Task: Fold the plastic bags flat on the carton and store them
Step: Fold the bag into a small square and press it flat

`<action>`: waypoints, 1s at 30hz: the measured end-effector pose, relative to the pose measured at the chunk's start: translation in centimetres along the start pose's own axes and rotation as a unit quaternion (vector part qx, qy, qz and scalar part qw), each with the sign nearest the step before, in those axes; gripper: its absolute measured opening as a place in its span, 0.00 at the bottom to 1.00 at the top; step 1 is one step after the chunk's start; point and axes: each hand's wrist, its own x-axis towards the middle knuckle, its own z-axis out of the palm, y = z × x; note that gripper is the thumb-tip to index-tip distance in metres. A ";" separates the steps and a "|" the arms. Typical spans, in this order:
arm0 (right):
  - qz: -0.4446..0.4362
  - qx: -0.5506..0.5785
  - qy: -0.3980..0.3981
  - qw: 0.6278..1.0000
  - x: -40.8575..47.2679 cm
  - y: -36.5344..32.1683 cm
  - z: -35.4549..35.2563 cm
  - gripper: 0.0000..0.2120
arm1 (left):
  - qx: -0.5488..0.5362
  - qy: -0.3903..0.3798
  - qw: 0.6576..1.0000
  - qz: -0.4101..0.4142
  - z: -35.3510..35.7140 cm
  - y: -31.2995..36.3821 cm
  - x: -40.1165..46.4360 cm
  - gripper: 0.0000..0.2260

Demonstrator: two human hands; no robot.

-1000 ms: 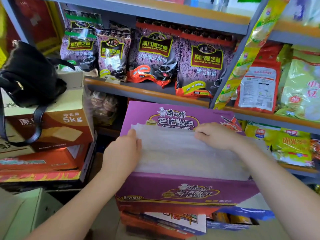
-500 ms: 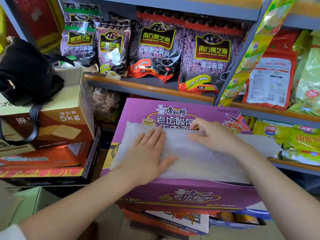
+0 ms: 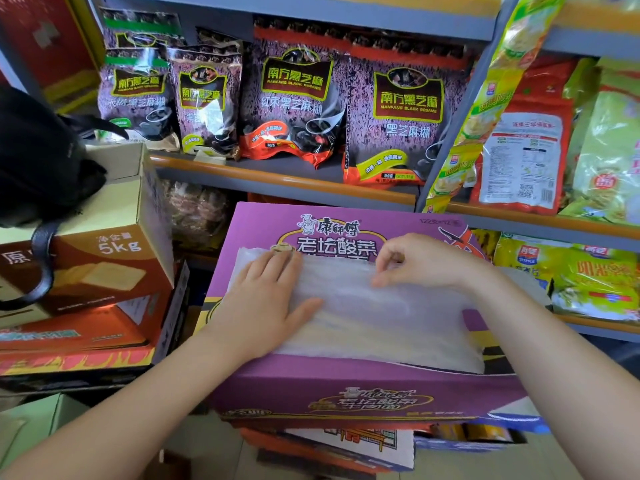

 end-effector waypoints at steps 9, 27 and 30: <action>0.025 -0.013 0.006 1.000 0.0 1.3 -0.2 0.08 | 0.005 0.032 0.999 -0.002 0.7 -0.2 0.7 0.30; 0.069 -0.268 0.182 0.944 -1.9 -4.8 5.1 0.21 | 0.020 -0.097 0.995 -0.002 0.6 0.1 1.2 0.61; 0.000 -0.178 0.117 0.977 -2.1 -6.5 8.9 0.29 | 0.014 -0.104 0.994 -0.005 0.7 0.0 1.3 0.62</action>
